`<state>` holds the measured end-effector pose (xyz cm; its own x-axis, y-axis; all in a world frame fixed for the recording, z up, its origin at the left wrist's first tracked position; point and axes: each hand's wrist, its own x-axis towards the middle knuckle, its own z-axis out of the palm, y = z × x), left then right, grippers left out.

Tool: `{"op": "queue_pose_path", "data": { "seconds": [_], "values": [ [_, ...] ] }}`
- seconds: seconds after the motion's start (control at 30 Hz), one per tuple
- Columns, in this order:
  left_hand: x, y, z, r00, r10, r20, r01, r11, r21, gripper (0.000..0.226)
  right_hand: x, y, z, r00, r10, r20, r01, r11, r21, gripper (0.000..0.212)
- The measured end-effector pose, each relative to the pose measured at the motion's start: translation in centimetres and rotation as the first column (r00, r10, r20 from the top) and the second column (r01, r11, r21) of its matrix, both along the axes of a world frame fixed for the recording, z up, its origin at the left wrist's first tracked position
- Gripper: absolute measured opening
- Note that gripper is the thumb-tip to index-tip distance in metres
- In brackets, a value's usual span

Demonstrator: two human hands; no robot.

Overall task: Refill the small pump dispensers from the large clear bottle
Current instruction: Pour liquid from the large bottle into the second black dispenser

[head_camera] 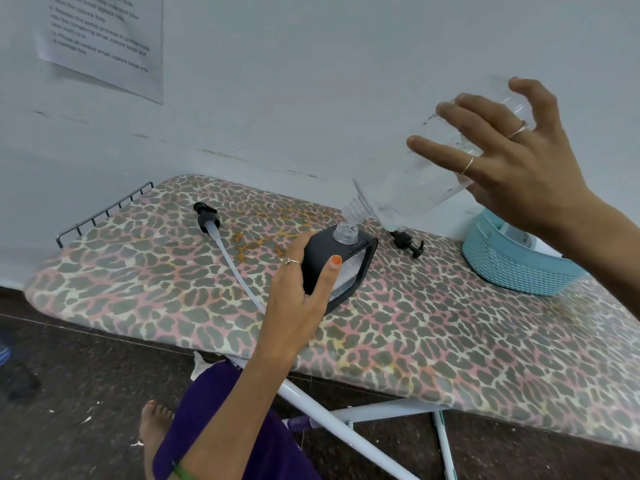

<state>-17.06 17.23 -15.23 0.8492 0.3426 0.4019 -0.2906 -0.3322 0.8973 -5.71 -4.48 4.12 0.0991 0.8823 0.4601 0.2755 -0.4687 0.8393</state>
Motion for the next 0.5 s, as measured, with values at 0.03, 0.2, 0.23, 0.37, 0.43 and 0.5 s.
{"op": "queue_pose_path", "data": {
  "seconds": [0.03,0.2,0.23,0.37,0.43,0.5],
  "values": [
    [0.05,0.01,0.01,1.000,-0.001,0.002,0.001,1.000,-0.003,0.060,-0.05,0.03,0.09,1.000,-0.003,-0.003,0.003,1.000,-0.003,0.064],
    [0.14,-0.07,0.01,1.000,0.002,0.009,-0.002,1.000,-0.005,0.061,-0.31,0.29,0.32,1.000,-0.006,-0.020,0.006,1.000,-0.012,0.061],
    [0.13,-0.07,-0.01,1.000,0.004,0.009,-0.004,1.000,-0.004,0.061,-0.34,0.32,0.35,1.000,-0.008,-0.021,0.008,1.000,-0.013,0.060],
    [0.18,0.00,-0.14,1.000,0.003,-0.001,-0.003,1.000,-0.008,0.063,-0.43,0.51,0.49,1.000,-0.016,-0.009,0.016,1.000,-0.023,0.059],
    [0.21,-0.05,-0.15,1.000,0.004,-0.007,-0.004,1.000,-0.012,0.065,-0.43,0.57,0.57,1.000,-0.015,0.005,0.015,1.000,-0.027,0.059],
    [0.24,-0.06,-0.18,1.000,0.004,-0.006,-0.004,1.000,-0.014,0.066,-0.42,0.66,0.65,1.000,-0.012,0.024,0.012,1.000,-0.026,0.059]
  ]
}}
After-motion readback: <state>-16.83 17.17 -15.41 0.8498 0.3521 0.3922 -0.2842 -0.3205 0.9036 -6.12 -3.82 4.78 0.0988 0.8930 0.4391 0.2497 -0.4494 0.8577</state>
